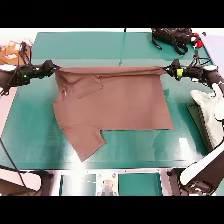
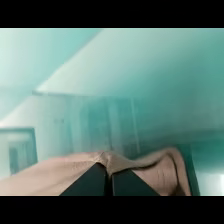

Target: Fold the shirts.

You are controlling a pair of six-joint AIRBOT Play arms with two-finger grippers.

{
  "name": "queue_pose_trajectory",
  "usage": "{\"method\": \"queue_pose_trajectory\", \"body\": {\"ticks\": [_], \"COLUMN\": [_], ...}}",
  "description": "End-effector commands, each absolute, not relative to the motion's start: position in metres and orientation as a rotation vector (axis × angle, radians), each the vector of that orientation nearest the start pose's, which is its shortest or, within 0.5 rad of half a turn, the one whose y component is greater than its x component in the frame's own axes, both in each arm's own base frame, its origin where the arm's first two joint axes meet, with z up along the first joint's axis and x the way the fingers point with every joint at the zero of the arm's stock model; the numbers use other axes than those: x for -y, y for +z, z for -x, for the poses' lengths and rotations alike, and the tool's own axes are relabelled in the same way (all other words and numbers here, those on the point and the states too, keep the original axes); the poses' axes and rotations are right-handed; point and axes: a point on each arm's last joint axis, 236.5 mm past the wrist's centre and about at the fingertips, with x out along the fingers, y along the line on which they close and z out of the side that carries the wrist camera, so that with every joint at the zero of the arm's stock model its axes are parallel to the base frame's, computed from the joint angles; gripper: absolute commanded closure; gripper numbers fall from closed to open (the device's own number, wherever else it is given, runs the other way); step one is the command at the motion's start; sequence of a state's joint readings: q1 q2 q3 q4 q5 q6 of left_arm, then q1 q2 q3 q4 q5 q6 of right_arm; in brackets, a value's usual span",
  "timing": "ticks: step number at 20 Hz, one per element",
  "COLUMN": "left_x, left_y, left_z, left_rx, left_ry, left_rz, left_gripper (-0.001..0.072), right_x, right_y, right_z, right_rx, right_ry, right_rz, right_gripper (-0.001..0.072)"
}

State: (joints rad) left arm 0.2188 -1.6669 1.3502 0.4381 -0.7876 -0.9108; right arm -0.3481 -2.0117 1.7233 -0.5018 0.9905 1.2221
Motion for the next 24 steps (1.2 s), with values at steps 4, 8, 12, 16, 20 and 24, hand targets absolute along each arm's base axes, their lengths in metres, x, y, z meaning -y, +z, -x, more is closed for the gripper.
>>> {"method": "queue_pose_trajectory", "body": {"ticks": [4,8,12,16,20,24], "left_x": [0.04,0.041,0.031,0.032,0.038,0.035], "left_y": [-0.015,-0.027,-0.039,-0.039,-0.038,-0.043], "left_z": [-0.504,-0.483,-0.471,-0.469,-0.464,-0.455], "left_rx": [-1.008,-1.106,-1.184,-1.195,-1.213,-1.264], "left_ry": [-0.414,-0.43,-0.375,-0.375,-0.398,-0.374], "left_rz": [0.481,0.454,0.438,0.448,0.466,0.473], "left_gripper": [0.0684,0.0683,0.0684,0.0684,0.0684,0.0684], "right_x": [0.008,0.021,0.039,0.052,0.05,0.041], "right_y": [-0.057,-0.076,-0.09,-0.095,-0.094,-0.09], "right_z": [-0.527,-0.5,-0.488,-0.484,-0.48,-0.472], "right_rx": [-1.211,-1.355,-1.421,-1.433,-1.45,-1.482], "right_ry": [0.386,0.297,0.201,0.161,0.172,0.21], "right_rz": [-0.798,-0.76,-0.719,-0.707,-0.709,-0.734], "right_gripper": [0.0697,0.0697,0.0697,0.0697,0.0697,0.0697]}}
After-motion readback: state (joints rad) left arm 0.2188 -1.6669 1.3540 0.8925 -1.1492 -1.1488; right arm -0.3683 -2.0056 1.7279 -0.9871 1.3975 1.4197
